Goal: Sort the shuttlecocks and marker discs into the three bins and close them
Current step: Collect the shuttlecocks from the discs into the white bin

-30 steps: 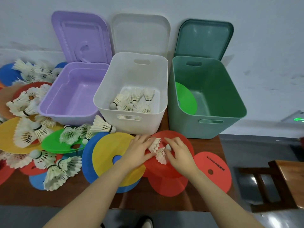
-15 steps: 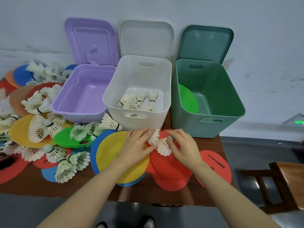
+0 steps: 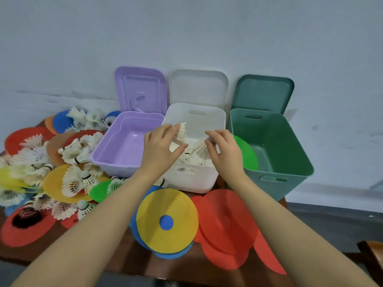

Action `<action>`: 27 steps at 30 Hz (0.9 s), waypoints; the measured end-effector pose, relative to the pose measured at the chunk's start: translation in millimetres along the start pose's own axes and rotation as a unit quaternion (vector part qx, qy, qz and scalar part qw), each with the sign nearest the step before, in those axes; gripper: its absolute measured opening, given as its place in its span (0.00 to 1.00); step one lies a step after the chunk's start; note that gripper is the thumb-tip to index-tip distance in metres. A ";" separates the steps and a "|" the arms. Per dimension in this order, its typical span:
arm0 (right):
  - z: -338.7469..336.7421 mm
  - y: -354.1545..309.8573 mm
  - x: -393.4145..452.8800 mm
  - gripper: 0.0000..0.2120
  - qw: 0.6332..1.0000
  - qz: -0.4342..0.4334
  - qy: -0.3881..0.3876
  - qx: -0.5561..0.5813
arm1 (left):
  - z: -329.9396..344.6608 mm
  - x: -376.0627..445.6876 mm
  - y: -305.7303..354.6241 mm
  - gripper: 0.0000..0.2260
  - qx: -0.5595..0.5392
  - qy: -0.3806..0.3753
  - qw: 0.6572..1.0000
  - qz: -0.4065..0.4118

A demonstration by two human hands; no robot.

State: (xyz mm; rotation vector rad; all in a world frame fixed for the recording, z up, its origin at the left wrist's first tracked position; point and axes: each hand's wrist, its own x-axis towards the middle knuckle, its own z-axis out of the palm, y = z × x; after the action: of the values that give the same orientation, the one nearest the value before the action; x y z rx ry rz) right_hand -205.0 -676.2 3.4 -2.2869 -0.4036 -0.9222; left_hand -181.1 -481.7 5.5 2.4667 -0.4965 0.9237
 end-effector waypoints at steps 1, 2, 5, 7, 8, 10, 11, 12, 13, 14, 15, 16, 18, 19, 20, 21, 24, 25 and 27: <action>4.8 3.4 6.0 0.13 1.000 0.011 -0.005 -0.013 | 1.3 8.1 -0.2 0.25 -0.002 -0.018 1.000 -0.014; 9.8 6.7 11.8 0.14 0.999 0.028 -0.015 -0.023 | 3.3 15.6 -0.4 0.27 -0.001 -0.046 0.999 -0.028; 22.7 11.3 24.2 0.15 0.994 0.071 -0.056 -0.054 | 6.8 31.2 -4.4 0.33 0.028 -0.180 0.980 -0.078; 26.7 8.6 23.8 0.15 0.994 0.062 -0.072 -0.059 | 3.1 30.1 -12.5 0.32 0.059 -0.215 0.972 -0.079; 27.5 5.4 21.7 0.15 0.994 0.051 -0.078 -0.054 | -2.3 25.9 -17.2 0.31 0.063 -0.218 0.971 -0.077; 32.0 -2.9 14.9 0.15 0.995 0.027 -0.090 -0.030 | -15.5 12.0 -29.2 0.27 0.057 -0.218 0.971 -0.083; 35.8 -8.8 10.7 0.15 0.995 0.015 -0.100 -0.014 | -22.6 2.9 -35.6 0.26 0.052 -0.218 0.970 -0.092; 41.1 -15.8 6.2 0.15 0.994 0.003 -0.110 0.000 | -29.8 -6.9 -42.9 0.26 0.049 -0.216 0.970 -0.100; 47.0 -23.5 1.4 0.15 0.993 -0.011 -0.118 0.011 | -37.2 -16.6 -49.9 0.27 0.044 -0.212 0.970 -0.107; 53.1 -32.2 -3.5 0.15 0.992 -0.023 -0.124 0.020 | -44.8 -26.2 -57.1 0.28 0.039 -0.207 0.971 -0.115; 59.7 -41.0 -8.3 0.15 0.991 -0.036 -0.128 0.030 | -52.4 -35.5 -64.9 0.30 0.034 -0.204 0.971 -0.121; 66.3 -50.1 -13.4 0.15 0.989 -0.048 -0.134 0.039 | -59.2 -44.6 -73.3 0.31 0.034 -0.200 0.971 -0.125; 80.1 -67.5 -23.4 0.14 0.984 -0.069 -0.152 0.054 | -71.6 -62.1 -91.8 0.32 0.043 -0.195 0.971 -0.131; 87.9 -75.8 -28.1 0.13 0.982 -0.076 -0.164 0.060 | -77.1 -70.5 -101.2 0.32 0.049 -0.195 0.971 -0.132; 95.8 -83.5 -32.7 0.13 0.979 -0.081 -0.178 0.064 | -81.7 -79.3 -110.1 0.31 0.054 -0.197 0.970 -0.134; 103.4 -91.0 -37.1 0.13 0.975 -0.082 -0.194 0.069 | -86.2 -88.6 -118.3 0.30 0.057 -0.201 0.969 -0.136; 124.9 -113.1 -50.8 0.14 0.965 -0.074 -0.238 0.079 | -98.6 -117.3 -142.1 0.28 0.049 -0.220 0.962 -0.154; 131.4 -120.5 -56.5 0.15 0.963 -0.069 -0.249 0.077 | -102.5 -127.2 -149.4 0.27 0.045 -0.224 0.961 -0.159; 145.7 -135.4 -70.6 0.16 0.958 -0.055 -0.272 0.075 | -109.5 -148.7 -162.8 0.25 0.038 -0.219 0.961 -0.164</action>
State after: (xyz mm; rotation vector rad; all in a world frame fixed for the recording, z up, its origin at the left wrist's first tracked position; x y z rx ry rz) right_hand -246.5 -481.7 -67.5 -2.3663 -0.8120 -0.2791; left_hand -265.9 -263.1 -69.8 2.7181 -0.1790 0.2672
